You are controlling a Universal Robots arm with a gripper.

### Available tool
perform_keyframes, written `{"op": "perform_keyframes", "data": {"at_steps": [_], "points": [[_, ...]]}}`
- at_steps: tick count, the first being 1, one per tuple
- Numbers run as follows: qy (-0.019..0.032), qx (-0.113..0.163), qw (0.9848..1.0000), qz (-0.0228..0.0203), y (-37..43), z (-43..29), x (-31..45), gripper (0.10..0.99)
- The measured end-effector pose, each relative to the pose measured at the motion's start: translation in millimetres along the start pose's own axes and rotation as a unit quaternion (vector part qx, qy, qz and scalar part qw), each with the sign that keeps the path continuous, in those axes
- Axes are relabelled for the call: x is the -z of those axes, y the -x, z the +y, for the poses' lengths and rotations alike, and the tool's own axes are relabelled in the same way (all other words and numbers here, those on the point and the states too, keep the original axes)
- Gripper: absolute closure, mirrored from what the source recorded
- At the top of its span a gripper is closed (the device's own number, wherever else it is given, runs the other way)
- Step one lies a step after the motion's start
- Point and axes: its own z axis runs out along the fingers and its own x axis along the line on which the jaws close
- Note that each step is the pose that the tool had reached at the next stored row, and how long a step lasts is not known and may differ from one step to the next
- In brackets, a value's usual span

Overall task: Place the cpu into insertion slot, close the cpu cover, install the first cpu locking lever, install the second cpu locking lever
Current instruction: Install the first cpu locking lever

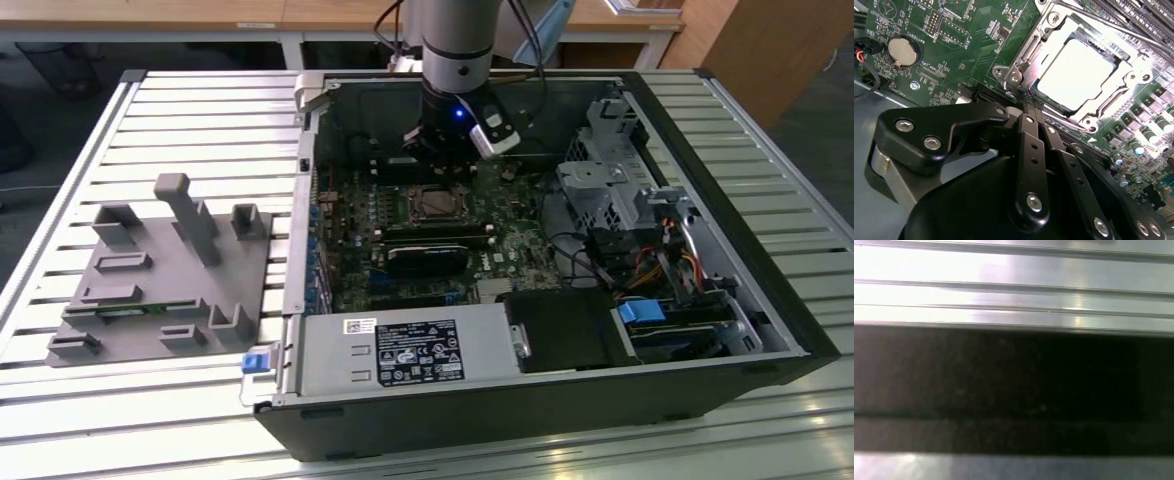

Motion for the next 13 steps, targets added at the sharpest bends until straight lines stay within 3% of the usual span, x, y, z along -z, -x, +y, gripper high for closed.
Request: {"op": "perform_keyframes", "data": {"at_steps": [13], "points": [[-0.0021, 0.000, 1.0000, 0.0001, 0.9, 0.4, -4.7, 0.980]]}}
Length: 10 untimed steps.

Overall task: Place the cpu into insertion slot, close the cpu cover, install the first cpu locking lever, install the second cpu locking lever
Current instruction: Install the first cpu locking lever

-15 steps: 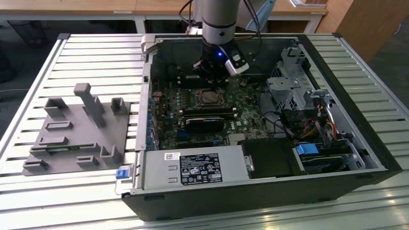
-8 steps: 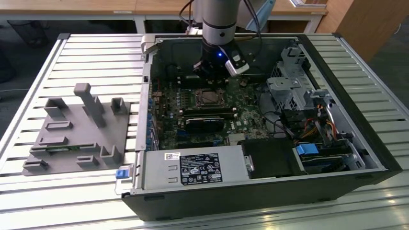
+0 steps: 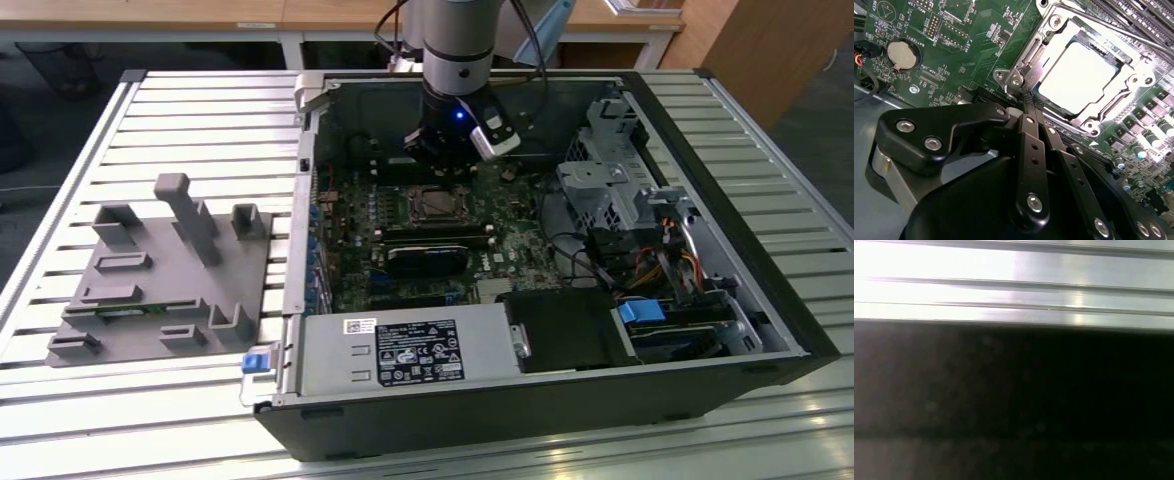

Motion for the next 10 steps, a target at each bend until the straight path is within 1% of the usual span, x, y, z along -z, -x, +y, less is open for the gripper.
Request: {"op": "perform_keyframes", "data": {"at_steps": [5, 7, 10], "points": [[0.0007, 0.000, 1.0000, -0.0002, 0.1, 0.4, 1.2, 0.980], [0.0016, 0.000, 1.0000, -0.0007, 0.4, 0.9, 3.5, 0.980], [0.0007, 0.000, 1.0000, -0.0002, 0.5, 0.9, 10.0, 0.980]]}}
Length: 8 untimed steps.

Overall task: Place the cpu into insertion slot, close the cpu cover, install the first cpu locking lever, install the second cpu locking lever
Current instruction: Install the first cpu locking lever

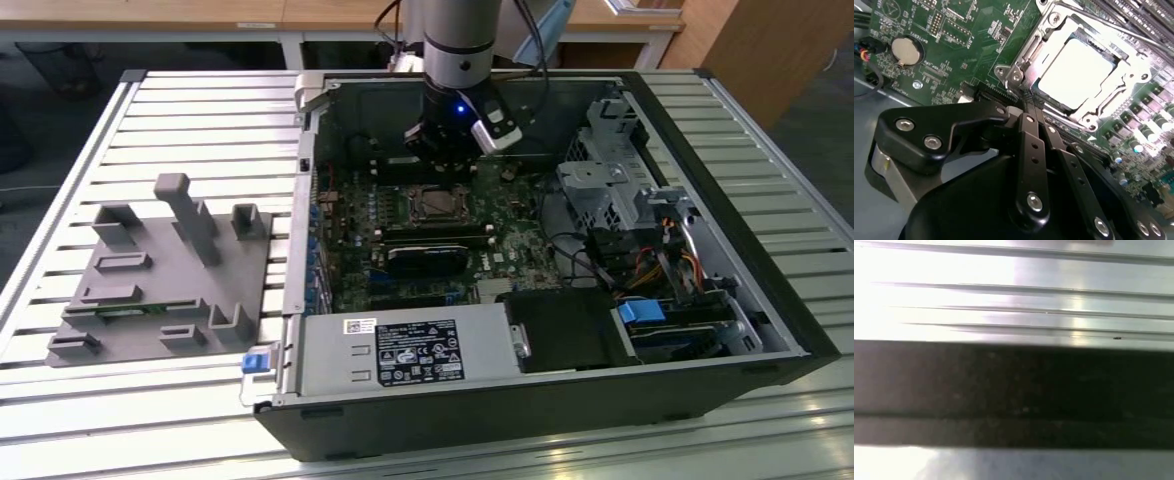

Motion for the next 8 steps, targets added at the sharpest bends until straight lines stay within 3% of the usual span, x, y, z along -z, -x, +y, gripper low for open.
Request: {"op": "perform_keyframes", "data": {"at_steps": [2, 8], "points": [[-0.0002, 0.000, 1.0000, 0.0001, 0.1, 0.1, 3.3, 0.980], [-0.0002, 0.000, 1.0000, 0.0001, 0.4, -0.7, 3.7, 0.980]]}}
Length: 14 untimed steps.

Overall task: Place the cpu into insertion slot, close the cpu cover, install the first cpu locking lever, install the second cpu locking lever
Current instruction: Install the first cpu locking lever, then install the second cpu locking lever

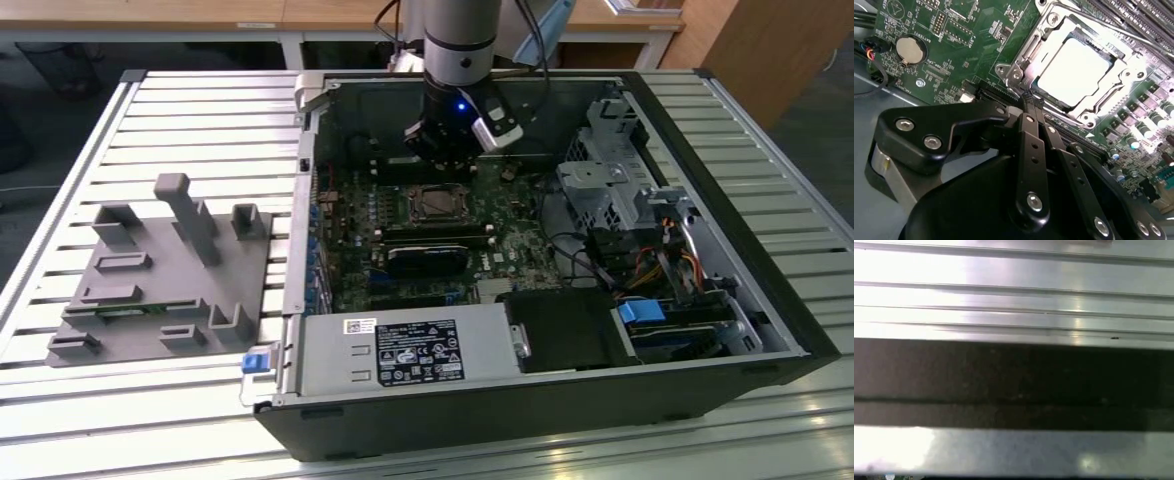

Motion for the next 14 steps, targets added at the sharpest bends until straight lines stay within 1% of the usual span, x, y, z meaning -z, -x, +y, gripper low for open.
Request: {"op": "perform_keyframes", "data": {"at_steps": [14], "points": [[0.0000, 0.000, 1.0000, 0.0000, 0.0, -3.6, 0.2, 0.980]]}}
